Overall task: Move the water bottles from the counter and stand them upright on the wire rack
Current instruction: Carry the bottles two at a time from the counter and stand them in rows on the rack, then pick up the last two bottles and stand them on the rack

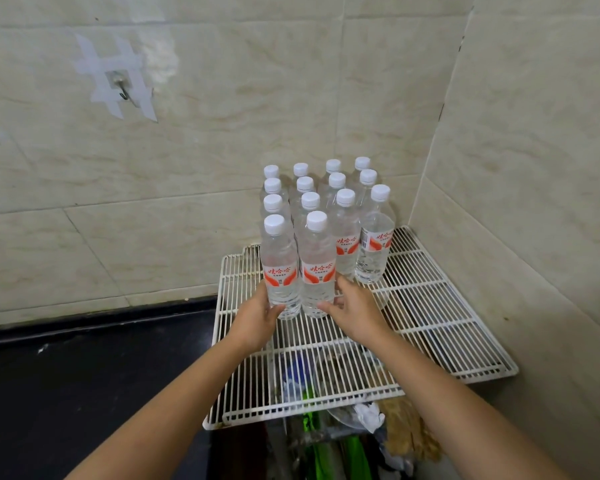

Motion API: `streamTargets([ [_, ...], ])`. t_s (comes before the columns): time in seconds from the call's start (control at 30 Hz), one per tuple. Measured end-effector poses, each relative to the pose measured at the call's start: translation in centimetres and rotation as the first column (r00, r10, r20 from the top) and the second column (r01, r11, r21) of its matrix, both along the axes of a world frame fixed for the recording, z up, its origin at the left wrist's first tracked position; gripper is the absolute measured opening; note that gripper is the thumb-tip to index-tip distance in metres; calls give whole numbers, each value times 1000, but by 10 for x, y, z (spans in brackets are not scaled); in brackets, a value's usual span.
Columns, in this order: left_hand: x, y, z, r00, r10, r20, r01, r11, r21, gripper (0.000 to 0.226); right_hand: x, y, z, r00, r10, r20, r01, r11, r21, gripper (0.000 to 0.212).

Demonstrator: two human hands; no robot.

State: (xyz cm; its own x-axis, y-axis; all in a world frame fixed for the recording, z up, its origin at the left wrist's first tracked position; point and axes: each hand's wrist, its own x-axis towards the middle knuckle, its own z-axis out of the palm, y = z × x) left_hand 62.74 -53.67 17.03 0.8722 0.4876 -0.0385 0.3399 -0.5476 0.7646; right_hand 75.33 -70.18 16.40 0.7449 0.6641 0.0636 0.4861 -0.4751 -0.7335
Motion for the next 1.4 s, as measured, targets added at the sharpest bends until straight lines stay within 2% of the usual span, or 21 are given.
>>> streamTargets([
  [0.13, 2, -2, -2, 1000, 10, -6, -10, 1000, -29, 58, -4, 2, -1, 994, -25, 108, 30, 999, -44, 70],
  [0.23, -2, -5, 6, 999, -24, 35, 27, 997, -71, 64, -4, -2, -2, 982, -8, 187, 30, 993, -117, 80],
  [0.3, -9, -7, 13, 992, -20, 129, 17, 1000, 22, 68, -7, -6, -3, 973, 3, 232, 25, 993, -117, 91],
  [0.33, -13, -7, 16, 986, 0, 164, -22, 991, 133, 67, -8, -8, -3, 961, 5, 276, 26, 994, -107, 92],
  [0.4, -30, -7, 24, 982, 117, 151, -165, 915, 368, 67, -12, -10, 0, 912, -28, 409, 48, 998, -40, 87],
  [0.47, -53, -5, 31, 963, 233, 136, -269, 809, 522, 69, -18, -8, 5, 833, -104, 544, 73, 994, 79, 84],
  [0.53, -82, -3, 35, 938, 310, 155, -337, 708, 621, 72, -29, 2, 9, 744, -144, 653, 28, 983, 184, 83],
  [0.63, -131, 10, 33, 887, 430, 169, -420, 596, 685, 76, -55, 28, 10, 644, -107, 758, -89, 973, 212, 80],
  [0.87, -283, 62, 41, 772, 600, 210, -528, 420, 738, 71, -180, 130, 24, 626, 65, 777, -326, 927, 185, 75],
  [1.03, -443, 114, 46, 667, 703, 246, -587, 292, 755, 71, -325, 221, 29, 642, 181, 745, -448, 877, 173, 75],
  [1.17, -572, 159, 52, 591, 766, 255, -595, 200, 778, 70, -450, 300, 35, 605, 289, 742, -555, 821, 132, 76],
  [1.3, -666, 195, 59, 504, 823, 262, -640, 152, 753, 70, -544, 356, 34, 578, 405, 708, -619, 783, 57, 74],
  [1.4, -712, 228, 53, 499, 834, 234, -616, 152, 773, 71, -585, 395, 29, 542, 453, 708, -655, 755, 19, 73],
])
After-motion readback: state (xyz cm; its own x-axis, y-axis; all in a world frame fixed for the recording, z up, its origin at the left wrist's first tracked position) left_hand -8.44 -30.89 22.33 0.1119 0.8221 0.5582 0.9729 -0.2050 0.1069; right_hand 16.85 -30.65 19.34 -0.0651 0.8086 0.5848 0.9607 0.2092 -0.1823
